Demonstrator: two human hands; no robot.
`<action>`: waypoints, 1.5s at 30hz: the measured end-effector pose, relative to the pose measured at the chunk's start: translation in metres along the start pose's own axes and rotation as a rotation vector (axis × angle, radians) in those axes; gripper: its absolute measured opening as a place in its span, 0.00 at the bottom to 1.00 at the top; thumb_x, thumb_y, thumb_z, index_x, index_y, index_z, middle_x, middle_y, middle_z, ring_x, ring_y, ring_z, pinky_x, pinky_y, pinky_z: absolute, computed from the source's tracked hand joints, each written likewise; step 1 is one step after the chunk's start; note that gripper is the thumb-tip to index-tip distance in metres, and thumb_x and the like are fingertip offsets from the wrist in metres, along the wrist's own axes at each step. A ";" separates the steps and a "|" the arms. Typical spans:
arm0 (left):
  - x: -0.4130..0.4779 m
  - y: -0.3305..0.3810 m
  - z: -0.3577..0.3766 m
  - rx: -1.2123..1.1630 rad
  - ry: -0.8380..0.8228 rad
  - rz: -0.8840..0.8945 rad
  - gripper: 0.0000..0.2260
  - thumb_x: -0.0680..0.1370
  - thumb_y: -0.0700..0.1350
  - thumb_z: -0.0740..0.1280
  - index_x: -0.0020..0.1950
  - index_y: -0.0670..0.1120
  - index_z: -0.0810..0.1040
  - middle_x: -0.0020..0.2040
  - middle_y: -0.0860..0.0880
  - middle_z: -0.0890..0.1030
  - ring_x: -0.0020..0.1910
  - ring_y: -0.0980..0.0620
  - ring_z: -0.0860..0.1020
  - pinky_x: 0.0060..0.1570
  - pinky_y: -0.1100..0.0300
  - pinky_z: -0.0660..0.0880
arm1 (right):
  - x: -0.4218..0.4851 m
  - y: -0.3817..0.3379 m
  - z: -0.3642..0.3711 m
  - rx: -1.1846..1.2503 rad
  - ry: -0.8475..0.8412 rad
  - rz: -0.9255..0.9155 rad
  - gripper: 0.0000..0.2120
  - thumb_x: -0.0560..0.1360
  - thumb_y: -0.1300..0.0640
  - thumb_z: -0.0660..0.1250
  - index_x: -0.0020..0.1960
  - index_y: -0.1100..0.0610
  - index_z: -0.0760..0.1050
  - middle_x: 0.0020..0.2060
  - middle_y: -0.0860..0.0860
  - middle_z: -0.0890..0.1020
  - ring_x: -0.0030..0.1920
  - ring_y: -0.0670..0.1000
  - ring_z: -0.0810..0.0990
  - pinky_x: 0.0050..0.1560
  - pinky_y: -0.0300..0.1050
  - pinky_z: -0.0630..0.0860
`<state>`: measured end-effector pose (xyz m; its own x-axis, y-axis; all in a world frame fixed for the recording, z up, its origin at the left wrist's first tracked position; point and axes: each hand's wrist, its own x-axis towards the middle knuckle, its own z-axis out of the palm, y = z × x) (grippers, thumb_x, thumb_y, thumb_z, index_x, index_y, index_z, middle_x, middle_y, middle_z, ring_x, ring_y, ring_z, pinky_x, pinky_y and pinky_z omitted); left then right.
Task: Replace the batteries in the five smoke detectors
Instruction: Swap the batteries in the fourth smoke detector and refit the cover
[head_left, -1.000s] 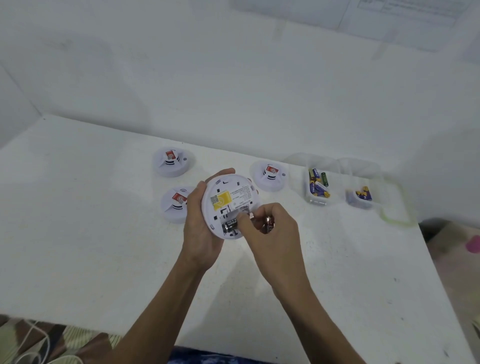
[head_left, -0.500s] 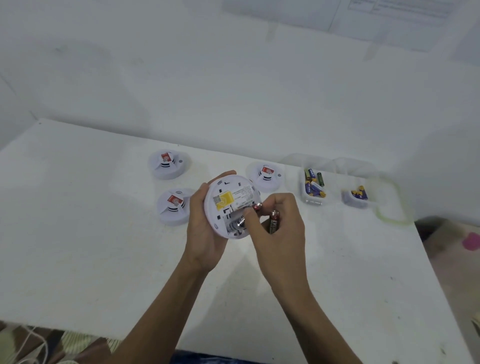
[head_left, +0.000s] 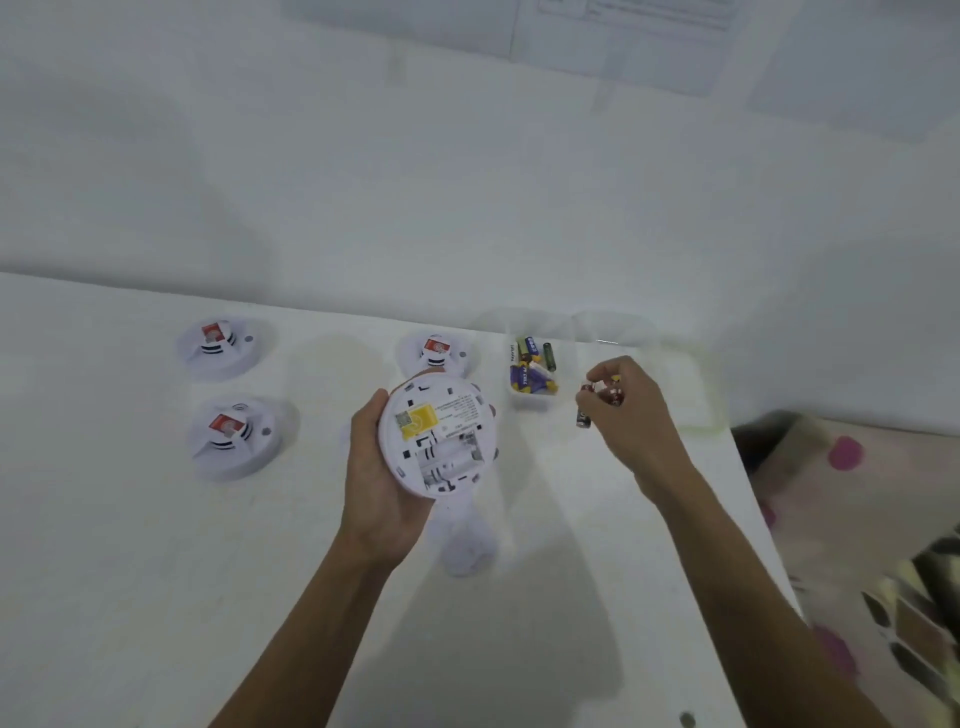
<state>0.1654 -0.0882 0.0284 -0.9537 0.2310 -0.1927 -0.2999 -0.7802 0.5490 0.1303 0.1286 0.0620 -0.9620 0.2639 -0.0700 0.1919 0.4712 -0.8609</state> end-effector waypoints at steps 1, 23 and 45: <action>0.002 -0.005 0.005 -0.007 -0.009 -0.007 0.24 0.77 0.57 0.53 0.61 0.46 0.79 0.63 0.39 0.77 0.66 0.35 0.71 0.68 0.33 0.61 | 0.014 0.009 -0.008 -0.023 0.004 0.013 0.06 0.75 0.62 0.66 0.51 0.57 0.72 0.37 0.51 0.76 0.25 0.35 0.74 0.29 0.35 0.68; 0.032 -0.058 0.042 -0.054 0.078 -0.021 0.28 0.68 0.59 0.62 0.63 0.45 0.78 0.62 0.40 0.79 0.58 0.37 0.79 0.44 0.42 0.80 | 0.171 0.107 -0.028 -0.580 -0.224 0.001 0.06 0.72 0.59 0.68 0.47 0.56 0.71 0.47 0.56 0.76 0.49 0.56 0.74 0.43 0.43 0.67; 0.039 -0.051 0.028 -0.029 0.101 0.017 0.28 0.67 0.60 0.65 0.64 0.48 0.78 0.62 0.40 0.79 0.61 0.36 0.77 0.52 0.38 0.77 | 0.165 0.057 -0.002 -0.650 -0.155 -0.485 0.09 0.76 0.62 0.62 0.54 0.59 0.77 0.45 0.56 0.80 0.48 0.55 0.76 0.45 0.45 0.72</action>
<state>0.1429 -0.0232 0.0154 -0.9508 0.1592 -0.2657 -0.2819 -0.8002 0.5294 -0.0173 0.2010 0.0029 -0.9736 -0.1907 0.1252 -0.2233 0.9085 -0.3533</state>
